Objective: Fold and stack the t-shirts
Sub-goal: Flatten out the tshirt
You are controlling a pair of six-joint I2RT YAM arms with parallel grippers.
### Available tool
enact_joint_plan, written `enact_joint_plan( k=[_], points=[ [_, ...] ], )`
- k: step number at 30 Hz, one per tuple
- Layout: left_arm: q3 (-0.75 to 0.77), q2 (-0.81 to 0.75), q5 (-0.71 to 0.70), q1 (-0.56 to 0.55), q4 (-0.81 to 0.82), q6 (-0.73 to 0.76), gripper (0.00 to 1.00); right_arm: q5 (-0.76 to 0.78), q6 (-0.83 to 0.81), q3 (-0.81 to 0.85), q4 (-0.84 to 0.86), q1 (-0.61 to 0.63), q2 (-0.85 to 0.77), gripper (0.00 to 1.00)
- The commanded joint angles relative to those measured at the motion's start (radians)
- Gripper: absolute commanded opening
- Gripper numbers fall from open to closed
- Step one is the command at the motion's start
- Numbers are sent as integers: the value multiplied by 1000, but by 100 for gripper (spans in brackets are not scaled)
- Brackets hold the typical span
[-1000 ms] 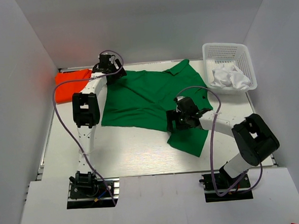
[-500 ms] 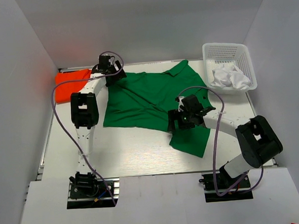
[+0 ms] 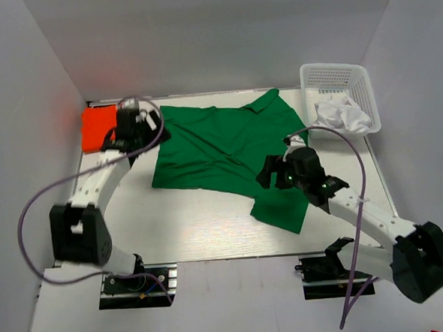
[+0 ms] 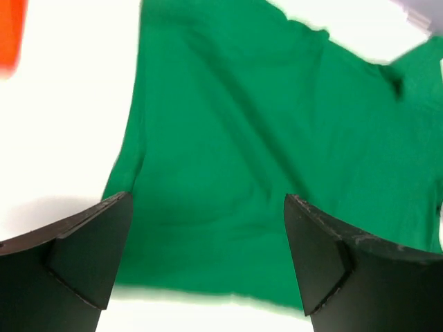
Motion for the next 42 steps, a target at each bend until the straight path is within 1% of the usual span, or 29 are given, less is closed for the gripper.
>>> enact_joint_plan(
  k=[1,2,3,5,6,7,9,10,13,18,21,23,26,28,29,31,32,33,34,35,36,38,39,41,42],
  points=[
    [-289,-172,-52,-5,24,-99,100,263,166,-82,120,-10,-90,90],
    [-346,-257,-52,7,44,-112,100,289,221,-90,112,-12,-98,90],
    [-430,-292,-52,7,44,-112,100,292,220,-96,107,-15,-109,90],
    [-486,-347,-105,-4,8,-165,100,279,177,-86,95,-14,-109,90],
    [-539,-391,-127,-4,7,-176,100,286,175,-73,56,-15,-104,90],
    [-571,-410,-127,-4,7,-203,100,321,184,-63,13,-17,-101,90],
    [-651,-435,-126,16,39,-213,100,337,194,-59,-32,-18,-90,90],
    [-662,-435,-142,16,40,-213,100,331,191,-58,-40,-18,-83,90],
    [-662,-415,-152,16,50,-222,100,306,175,-53,-63,-18,-78,90],
    [-607,-298,-193,16,49,-222,100,308,175,-53,-104,-21,-72,90],
    [-578,-255,-230,16,40,-222,93,312,183,-55,-115,-17,-70,90],
    [-560,-218,-230,16,40,-222,85,326,195,-52,-129,-18,-66,90],
    [-559,-180,-228,16,73,-222,85,319,197,-43,-144,-17,-63,90],
    [-549,-140,-219,16,83,-208,81,297,191,-36,-155,-18,-61,90],
    [-549,-140,-208,16,83,-208,81,294,189,-36,-170,-20,-61,90],
    [-538,-106,-208,16,83,-208,73,294,183,-24,-196,-18,-60,90],
    [-527,-97,-208,16,73,-208,66,295,181,-20,-207,-20,-58,90],
    [-527,-97,-199,16,73,-208,50,306,181,-13,-233,-17,-60,90],
    [-527,-88,-185,16,73,-199,44,314,186,-9,-261,-17,-63,90],
    [-527,-88,-185,16,82,-190,36,320,185,-9,-273,-17,-66,90],
    [-536,-88,-163,16,83,-190,23,325,200,-6,-322,-17,-77,90],
    [-549,-79,-162,16,95,-181,6,329,212,-6,-362,-17,-80,90],
    [-559,-79,-162,16,95,-181,0,328,214,0,-412,-14,-84,90],
    [-559,-79,-162,16,86,-181,0,316,233,10,-488,-12,-81,90],
    [-550,-79,-162,16,55,-181,0,311,252,16,-577,-12,-78,90]
  ],
)
